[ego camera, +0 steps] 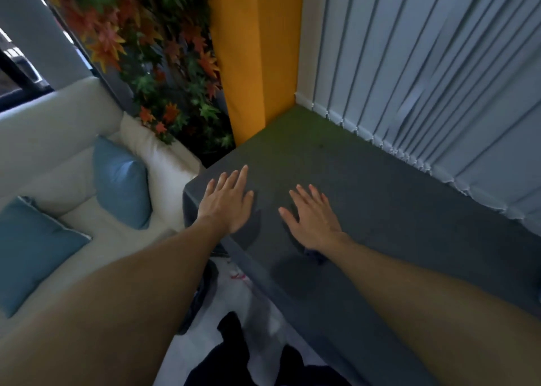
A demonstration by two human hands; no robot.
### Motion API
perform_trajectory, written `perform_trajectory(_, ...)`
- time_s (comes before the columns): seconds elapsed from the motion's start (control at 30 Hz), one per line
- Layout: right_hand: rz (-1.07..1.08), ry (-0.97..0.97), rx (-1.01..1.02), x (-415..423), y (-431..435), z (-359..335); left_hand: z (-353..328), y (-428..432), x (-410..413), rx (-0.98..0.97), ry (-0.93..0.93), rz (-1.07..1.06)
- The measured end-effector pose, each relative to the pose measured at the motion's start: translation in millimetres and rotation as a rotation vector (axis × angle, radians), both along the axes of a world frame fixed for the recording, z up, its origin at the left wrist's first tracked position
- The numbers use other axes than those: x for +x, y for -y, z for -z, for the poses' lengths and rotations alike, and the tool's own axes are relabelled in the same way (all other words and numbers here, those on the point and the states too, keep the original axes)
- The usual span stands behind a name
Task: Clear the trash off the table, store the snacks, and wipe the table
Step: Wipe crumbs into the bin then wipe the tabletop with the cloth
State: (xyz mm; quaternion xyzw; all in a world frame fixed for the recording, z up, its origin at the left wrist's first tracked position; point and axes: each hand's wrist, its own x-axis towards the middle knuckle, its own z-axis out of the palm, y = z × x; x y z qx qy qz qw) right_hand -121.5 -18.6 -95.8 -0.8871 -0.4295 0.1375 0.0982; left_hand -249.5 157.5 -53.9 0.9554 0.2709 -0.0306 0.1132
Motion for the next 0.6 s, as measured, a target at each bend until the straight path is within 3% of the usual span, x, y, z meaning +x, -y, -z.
perform_trajectory(0.3, 0.059, -0.121, -0.113, -12.4, 33.4, 65.6, 55.0, -3.3, 31.0, -0.078, -0.102, 0.089)
perform_trajectory(0.6, 0.206, -0.096, 0.290, 7.3, 2.2, 100.9, 93.7, -51.7, 33.0, -0.145, -0.135, 0.063)
